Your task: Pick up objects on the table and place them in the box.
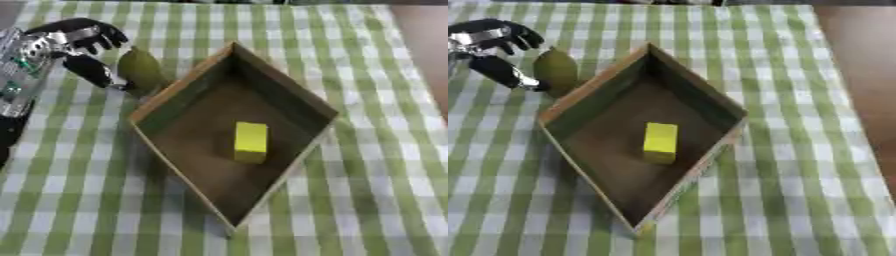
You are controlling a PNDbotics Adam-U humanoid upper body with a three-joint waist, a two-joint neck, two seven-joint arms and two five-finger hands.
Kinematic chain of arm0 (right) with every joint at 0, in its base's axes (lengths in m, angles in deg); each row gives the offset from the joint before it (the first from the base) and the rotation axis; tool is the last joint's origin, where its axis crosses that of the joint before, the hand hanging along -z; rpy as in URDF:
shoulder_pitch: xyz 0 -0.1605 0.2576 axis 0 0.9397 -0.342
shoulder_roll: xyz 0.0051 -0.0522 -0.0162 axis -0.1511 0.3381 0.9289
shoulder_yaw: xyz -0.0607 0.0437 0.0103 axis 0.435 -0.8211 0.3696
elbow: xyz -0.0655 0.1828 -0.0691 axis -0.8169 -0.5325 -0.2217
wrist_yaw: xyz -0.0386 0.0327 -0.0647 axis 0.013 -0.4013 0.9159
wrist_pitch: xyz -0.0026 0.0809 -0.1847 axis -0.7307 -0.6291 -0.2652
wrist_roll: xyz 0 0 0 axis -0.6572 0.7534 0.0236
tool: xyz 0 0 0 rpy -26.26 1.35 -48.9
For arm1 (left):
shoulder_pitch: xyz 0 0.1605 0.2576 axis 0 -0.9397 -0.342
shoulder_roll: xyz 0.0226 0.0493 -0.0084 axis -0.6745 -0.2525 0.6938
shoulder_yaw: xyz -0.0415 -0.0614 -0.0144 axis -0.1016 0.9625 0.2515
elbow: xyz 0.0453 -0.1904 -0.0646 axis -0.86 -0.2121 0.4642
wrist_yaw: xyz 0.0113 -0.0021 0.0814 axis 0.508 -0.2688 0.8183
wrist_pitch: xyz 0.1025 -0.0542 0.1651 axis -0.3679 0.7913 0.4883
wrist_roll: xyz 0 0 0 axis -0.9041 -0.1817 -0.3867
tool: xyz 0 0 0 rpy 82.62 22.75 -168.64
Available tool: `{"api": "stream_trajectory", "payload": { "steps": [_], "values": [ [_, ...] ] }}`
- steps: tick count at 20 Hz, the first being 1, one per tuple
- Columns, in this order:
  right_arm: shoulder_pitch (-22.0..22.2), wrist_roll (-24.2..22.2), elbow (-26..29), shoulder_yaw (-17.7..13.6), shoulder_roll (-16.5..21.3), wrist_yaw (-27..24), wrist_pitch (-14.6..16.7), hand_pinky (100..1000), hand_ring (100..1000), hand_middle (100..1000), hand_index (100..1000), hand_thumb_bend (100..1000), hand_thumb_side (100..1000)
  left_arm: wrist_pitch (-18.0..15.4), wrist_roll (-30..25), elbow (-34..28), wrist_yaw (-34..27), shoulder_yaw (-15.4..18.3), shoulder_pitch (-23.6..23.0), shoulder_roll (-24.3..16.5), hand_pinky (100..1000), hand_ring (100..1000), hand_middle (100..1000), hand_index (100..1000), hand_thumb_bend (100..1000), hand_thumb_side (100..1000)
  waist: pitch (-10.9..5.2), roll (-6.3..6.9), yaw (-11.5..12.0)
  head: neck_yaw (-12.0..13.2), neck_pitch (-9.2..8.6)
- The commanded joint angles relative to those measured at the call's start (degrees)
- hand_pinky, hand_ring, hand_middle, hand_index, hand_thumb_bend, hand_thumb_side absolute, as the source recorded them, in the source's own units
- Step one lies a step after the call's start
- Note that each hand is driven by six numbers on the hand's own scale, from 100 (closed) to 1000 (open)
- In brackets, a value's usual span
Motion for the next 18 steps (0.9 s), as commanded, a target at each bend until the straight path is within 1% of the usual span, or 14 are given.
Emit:
{"api": "stream_trajectory", "payload": {
  "steps": [1, 5, 13, 15, 18],
  "values": [
    [-0.9, -0.2, 0.9, -0.3, 1.0, -0.2, -0.1, 900, 661, 614, 833, 100, 470, -0.6, 0.7, 0.5, 0.7, 0.8, 1.5, -0.4, 816, 863, 801, 903, 579, 312, -1.08, -0.03, -0.1, 0.4, -0.82],
    [-1.1, -0.2, 0.9, -0.2, 0.9, -0.4, -0.2, 901, 665, 612, 832, 100, 470, -1.1, 0.5, 1.4, 1.7, 0.6, 1.9, 0.1, 810, 856, 797, 904, 557, 289, -0.97, -0.04, -0.2, 0.7, -0.98],
    [-1.7, -0.1, 0.9, -0.2, 0.6, -0.6, -0.4, 902, 671, 609, 831, 100, 470, -1.7, 1.0, 4.5, 6.8, 0.9, 2.3, 1.2, 805, 849, 790, 903, 567, 251, -0.53, -0.09, -1.0, 1.5, -1.69],
    [-1.8, -0.2, 0.9, -0.1, 0.5, -0.7, -0.4, 902, 671, 609, 831, 100, 470, -1.7, 1.9, 5.4, 8.2, 1.1, 2.4, 1.4, 798, 839, 774, 894, 544, 235, -0.38, -0.10, -1.2, 1.8, -1.87],
    [-1.6, -0.2, 0.9, -0.2, 0.4, -0.6, -0.5, 904, 677, 607, 831, 100, 470, -1.9, 3.3, 5.7, 8.5, 1.4, 2.3, 1.8, 765, 780, 695, 865, 453, 204, -0.26, -0.07, -1.3, 1.8, -1.72]
  ]
}}
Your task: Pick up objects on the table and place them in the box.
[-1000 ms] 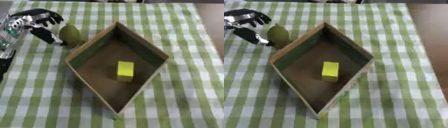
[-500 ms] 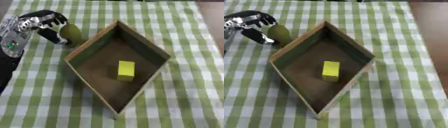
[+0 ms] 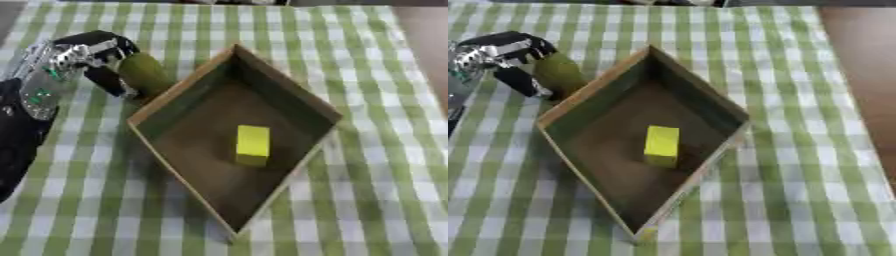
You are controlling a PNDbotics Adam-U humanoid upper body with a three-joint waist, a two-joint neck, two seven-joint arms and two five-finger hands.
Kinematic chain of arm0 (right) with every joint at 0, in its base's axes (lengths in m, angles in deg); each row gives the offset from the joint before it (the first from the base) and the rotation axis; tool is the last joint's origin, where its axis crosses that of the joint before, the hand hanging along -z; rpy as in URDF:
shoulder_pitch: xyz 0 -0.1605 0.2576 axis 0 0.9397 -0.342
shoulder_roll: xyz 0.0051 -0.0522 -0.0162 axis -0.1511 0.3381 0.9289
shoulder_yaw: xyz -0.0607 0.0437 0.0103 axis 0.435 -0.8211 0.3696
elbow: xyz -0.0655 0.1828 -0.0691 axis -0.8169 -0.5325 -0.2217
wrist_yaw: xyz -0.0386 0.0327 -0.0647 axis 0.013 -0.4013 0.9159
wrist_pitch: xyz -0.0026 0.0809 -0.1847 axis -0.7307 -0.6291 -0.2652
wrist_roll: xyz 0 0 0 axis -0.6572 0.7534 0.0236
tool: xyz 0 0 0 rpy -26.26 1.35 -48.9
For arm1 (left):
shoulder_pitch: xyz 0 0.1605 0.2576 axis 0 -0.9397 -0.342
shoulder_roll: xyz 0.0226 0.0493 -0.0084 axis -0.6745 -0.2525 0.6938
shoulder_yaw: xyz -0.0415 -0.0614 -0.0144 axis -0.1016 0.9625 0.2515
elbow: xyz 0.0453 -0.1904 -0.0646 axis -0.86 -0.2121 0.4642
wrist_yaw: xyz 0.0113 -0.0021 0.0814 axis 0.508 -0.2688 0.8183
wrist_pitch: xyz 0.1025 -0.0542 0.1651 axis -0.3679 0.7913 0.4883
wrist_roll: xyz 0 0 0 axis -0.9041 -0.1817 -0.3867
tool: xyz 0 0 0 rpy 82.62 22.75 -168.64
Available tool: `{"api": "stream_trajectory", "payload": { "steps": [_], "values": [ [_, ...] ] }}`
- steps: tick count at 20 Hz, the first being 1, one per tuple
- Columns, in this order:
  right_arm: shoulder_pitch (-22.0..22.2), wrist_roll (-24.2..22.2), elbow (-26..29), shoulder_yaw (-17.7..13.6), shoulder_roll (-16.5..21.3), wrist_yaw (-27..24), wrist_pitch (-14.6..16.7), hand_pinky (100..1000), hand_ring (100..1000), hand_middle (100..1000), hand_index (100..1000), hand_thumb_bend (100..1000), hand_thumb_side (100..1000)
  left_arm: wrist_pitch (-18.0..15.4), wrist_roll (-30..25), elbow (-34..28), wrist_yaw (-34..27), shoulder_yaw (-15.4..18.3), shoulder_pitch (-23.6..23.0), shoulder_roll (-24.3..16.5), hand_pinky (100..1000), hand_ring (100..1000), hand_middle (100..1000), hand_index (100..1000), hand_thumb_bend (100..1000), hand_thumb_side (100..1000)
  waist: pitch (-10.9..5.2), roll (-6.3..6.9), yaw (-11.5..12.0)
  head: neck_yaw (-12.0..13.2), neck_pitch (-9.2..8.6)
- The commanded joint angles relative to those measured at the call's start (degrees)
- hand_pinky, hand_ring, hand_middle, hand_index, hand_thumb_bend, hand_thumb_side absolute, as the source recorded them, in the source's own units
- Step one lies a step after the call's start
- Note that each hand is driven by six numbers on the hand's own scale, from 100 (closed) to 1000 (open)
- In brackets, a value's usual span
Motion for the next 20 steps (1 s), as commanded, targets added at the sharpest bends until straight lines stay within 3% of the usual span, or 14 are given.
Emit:
{"api": "stream_trajectory", "payload": {
  "steps": [1, 3, 7, 8, 14, 20],
  "values": [
    [-0.5, 0.1, 0.9, -0.5, 0.9, -0.3, -0.2, 905, 679, 606, 831, 100, 470, -0.2, 1.5, -0.2, 0.3, 0.5, 1.0, -0.5, 759, 770, 681, 859, 436, 199, -0.97, 0.01, 0.0, 0.2, -0.58],
    [-0.4, 0.2, 0.9, -0.5, 0.8, -0.2, -0.5, 905, 683, 606, 831, 100, 470, -0.2, 2.2, -0.8, -0.7, 0.3, 1.1, -0.6, 735, 739, 648, 838, 369, 173, -1.00, 0.08, 0.1, 0.1, -0.48],
    [-0.2, 0.4, 0.9, -0.6, 0.9, -0.1, -0.9, 905, 685, 605, 831, 100, 470, 0.0, 3.1, -2.8, -3.1, -0.2, 1.1, -1.1, 643, 647, 596, 778, 122, 100, -1.22, 0.14, 0.3, -0.1, -0.25],
    [-0.1, 0.5, 0.9, -0.7, 0.9, -0.1, -1.0, 906, 686, 604, 831, 100, 470, 0.2, 3.3, -3.4, -3.7, -0.4, 1.1, -1.3, 628, 632, 595, 773, 100, 100, -1.30, 0.16, 0.3, -0.1, -0.18],
    [0.6, 1.0, 0.9, -0.8, 1.2, 0.3, -1.5, 906, 689, 603, 831, 100, 470, 2.0, 3.6, -10.7, -7.5, -0.8, 1.3, -3.4, 601, 602, 596, 771, 100, 126, -1.83, 0.42, 0.9, -0.8, 0.58],
    [0.5, 1.3, 0.9, -0.7, 1.5, 0.2, -1.6, 904, 682, 605, 831, 100, 470, 2.4, 3.5, -20.8, -7.5, -2.5, 1.7, -5.5, 586, 580, 598, 768, 100, 143, -2.50, 0.47, 1.3, -1.5, 0.77]
  ]
}}
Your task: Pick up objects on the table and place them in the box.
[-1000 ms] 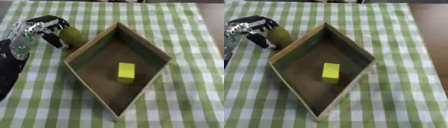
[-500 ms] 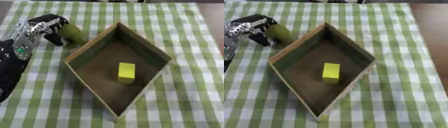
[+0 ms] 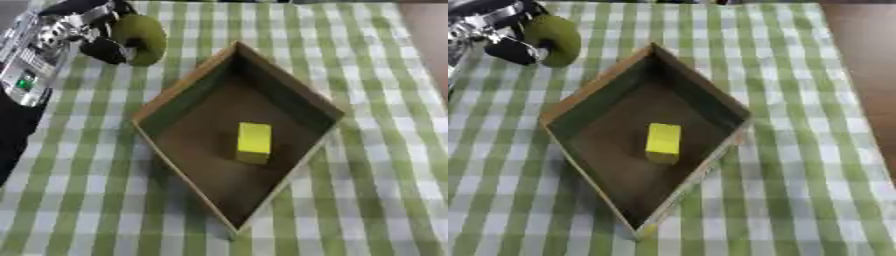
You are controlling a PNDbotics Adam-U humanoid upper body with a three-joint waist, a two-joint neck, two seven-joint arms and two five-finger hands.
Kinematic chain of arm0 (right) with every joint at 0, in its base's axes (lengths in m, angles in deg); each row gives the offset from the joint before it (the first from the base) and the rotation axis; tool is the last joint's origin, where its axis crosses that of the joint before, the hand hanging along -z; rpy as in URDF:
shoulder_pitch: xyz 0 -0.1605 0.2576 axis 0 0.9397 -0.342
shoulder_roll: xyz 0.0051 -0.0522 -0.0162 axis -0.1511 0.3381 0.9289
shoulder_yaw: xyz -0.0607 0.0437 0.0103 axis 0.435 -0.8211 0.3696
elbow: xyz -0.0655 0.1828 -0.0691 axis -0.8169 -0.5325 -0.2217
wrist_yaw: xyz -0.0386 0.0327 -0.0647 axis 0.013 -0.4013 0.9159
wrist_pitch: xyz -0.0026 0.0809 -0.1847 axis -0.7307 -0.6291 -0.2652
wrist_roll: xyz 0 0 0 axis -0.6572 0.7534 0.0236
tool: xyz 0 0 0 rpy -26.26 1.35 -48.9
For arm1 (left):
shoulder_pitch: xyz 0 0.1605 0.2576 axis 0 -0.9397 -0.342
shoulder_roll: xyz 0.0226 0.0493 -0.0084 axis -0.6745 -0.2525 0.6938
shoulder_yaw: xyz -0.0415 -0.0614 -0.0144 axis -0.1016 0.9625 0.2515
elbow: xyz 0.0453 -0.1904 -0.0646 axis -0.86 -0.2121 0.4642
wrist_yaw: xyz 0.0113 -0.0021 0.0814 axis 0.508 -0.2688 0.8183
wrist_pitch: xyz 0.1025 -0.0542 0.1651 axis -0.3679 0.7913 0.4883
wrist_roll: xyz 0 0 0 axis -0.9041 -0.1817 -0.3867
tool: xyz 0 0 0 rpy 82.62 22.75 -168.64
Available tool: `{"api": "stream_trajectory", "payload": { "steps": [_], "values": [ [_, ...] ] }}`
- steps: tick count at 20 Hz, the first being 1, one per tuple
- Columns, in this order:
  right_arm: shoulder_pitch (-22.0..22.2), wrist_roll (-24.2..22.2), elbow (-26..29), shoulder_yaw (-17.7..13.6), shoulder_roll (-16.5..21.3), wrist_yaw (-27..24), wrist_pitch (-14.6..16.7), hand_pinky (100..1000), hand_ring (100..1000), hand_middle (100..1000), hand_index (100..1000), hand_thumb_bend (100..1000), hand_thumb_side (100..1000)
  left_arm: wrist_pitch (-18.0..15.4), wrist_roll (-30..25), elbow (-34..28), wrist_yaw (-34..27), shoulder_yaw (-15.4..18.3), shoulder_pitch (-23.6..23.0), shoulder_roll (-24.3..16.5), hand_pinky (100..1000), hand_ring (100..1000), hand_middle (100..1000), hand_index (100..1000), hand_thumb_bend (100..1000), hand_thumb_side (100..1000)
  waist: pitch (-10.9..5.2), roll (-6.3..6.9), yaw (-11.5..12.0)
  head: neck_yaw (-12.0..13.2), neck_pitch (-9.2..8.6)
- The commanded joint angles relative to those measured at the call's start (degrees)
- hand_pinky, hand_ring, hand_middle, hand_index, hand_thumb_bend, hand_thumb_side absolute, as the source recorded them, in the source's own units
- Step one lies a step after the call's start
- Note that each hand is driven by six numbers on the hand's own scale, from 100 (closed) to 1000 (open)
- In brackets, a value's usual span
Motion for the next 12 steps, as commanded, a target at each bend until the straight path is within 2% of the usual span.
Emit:
{"api": "stream_trajectory", "payload": {
  "steps": [1, 7, 12],
  "values": [
    [-0.6, 0.4, 0.9, -0.7, 1.6, 0.1, -0.1, 903, 680, 605, 831, 100, 470, -0.2, 0.0, -6.8, -0.3, -0.8, 1.6, -2.6, 590, 582, 599, 769, 100, 132, -1.77, -0.04, 0.1, -0.4, 0.08],
    [-1.1, 0.7, 0.9, -0.8, 2.0, 0.0, 0.1, 900, 673, 609, 830, 100, 470, -2.3, -2.1, -18.6, 0.9, -5.0, 1.2, -3.3, 605, 610, 598, 770, 100, 100, -2.14, 0.02, 0.1, -0.6, 0.02],
    [-1.5, 0.9, 0.9, -0.8, 2.3, -0.1, 0.1, 898, 668, 611, 830, 100, 470, -2.9, -5.0, -26.6, 0.4, -9.5, 0.5, -1.5, 599, 596, 571, 746, 100, 100, -2.32, 0.06, 0.1, -0.5, 0.29]
  ]
}}
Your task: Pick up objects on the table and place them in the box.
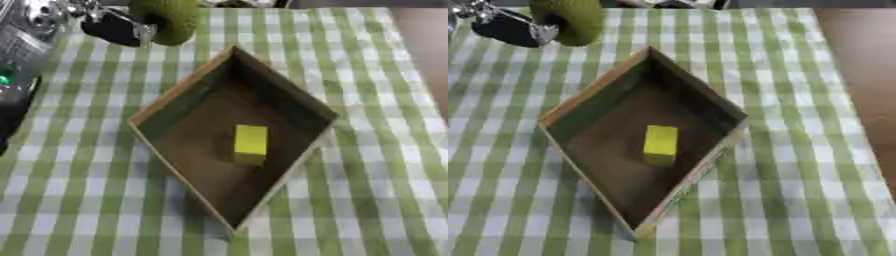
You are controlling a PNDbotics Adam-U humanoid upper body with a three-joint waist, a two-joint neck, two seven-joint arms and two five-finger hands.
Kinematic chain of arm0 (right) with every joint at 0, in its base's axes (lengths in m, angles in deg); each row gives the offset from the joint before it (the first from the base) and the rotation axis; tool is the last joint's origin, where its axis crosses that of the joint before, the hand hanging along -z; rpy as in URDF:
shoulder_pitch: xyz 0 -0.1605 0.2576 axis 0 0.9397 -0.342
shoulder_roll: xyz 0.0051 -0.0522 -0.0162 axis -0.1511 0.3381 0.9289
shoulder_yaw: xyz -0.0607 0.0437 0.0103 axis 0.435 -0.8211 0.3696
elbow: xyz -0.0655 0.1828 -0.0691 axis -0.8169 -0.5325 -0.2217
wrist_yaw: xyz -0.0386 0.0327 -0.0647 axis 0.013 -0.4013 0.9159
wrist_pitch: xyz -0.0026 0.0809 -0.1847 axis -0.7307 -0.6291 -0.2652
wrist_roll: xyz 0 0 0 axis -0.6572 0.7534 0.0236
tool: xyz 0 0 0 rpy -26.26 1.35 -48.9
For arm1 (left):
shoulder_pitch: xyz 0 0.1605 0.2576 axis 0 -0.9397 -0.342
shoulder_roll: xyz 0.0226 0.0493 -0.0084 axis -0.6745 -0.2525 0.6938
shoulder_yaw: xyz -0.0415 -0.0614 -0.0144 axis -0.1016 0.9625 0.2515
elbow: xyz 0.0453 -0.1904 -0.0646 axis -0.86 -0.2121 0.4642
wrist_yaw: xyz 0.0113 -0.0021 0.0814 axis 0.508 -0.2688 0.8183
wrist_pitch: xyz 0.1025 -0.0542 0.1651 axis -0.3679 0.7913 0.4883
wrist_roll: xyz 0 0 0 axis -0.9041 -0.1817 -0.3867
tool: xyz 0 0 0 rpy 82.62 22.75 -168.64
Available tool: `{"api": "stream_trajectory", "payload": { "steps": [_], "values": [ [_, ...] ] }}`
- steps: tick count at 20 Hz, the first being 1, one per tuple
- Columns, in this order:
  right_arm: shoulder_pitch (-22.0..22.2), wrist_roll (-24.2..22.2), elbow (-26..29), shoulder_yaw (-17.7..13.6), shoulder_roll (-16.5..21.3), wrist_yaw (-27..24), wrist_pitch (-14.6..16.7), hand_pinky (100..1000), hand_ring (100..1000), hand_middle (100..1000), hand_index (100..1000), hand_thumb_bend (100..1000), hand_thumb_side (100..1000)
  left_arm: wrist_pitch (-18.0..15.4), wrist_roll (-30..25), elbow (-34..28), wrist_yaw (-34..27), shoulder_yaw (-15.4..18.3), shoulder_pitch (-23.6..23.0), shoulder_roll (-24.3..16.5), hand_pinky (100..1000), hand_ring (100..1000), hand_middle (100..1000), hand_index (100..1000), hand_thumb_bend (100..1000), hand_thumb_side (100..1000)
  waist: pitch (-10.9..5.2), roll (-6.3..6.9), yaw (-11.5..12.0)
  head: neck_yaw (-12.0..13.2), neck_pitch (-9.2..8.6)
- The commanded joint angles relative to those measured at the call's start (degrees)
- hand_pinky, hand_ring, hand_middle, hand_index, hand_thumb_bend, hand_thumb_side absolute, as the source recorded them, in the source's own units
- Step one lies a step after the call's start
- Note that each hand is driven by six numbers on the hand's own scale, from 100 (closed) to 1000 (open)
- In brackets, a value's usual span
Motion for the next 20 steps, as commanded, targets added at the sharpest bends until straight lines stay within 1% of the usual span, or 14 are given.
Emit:
{"api": "stream_trajectory", "payload": {
  "steps": [1, 5, 8, 13, 20],
  "values": [
    [-0.9, 0.3, 0.9, -0.6, 2.2, -0.1, 0.0, 898, 668, 611, 829, 100, 470, -0.3, -1.7, -5.2, -0.2, -2.3, 0.5, 0.5, 590, 586, 556, 732, 100, 100, -1.66, 0.03, 0.0, -0.1, 0.34],
    [-1.0, 0.3, 0.9, -0.5, 2.2, -0.1, 0.0, 898, 667, 611, 829, 100, 469, -0.1, -3.5, -7.1, -0.8, -5.5, 0.4, 3.2, 585, 576, 539, 715, 100, 100, -1.75, 0.04, 0.0, -0.3, 0.77],
    [-1.0, 0.2, 0.9, -0.5, 2.2, -0.2, 0.0, 899, 668, 610, 829, 100, 470, -0.1, -4.2, -7.0, -0.4, -7.0, 0.2, 4.9, 582, 574, 540, 715, 100, 100, -1.78, 0.09, 0.0, -0.6, 0.95],
    [-0.9, 0.1, 0.9, -0.5, 2.1, -0.2, -0.1, 900, 671, 610, 829, 100, 470, -0.1, -3.9, -3.9, 1.7, -8.1, -1.6, 7.1, 578, 574, 539, 713, 100, 100, -1.73, 0.18, 0.0, -0.9, 1.19],
    [-0.6, 0.1, 0.9, -0.5, 1.9, -0.1, -0.2, 901, 676, 608, 829, 100, 470, -2.5, -3.3, 0.0, 4.1, -10.5, -4.1, 7.9, 581, 577, 542, 715, 100, 100, -1.61, 0.22, -0.1, -1.2, 1.24]
  ]
}}
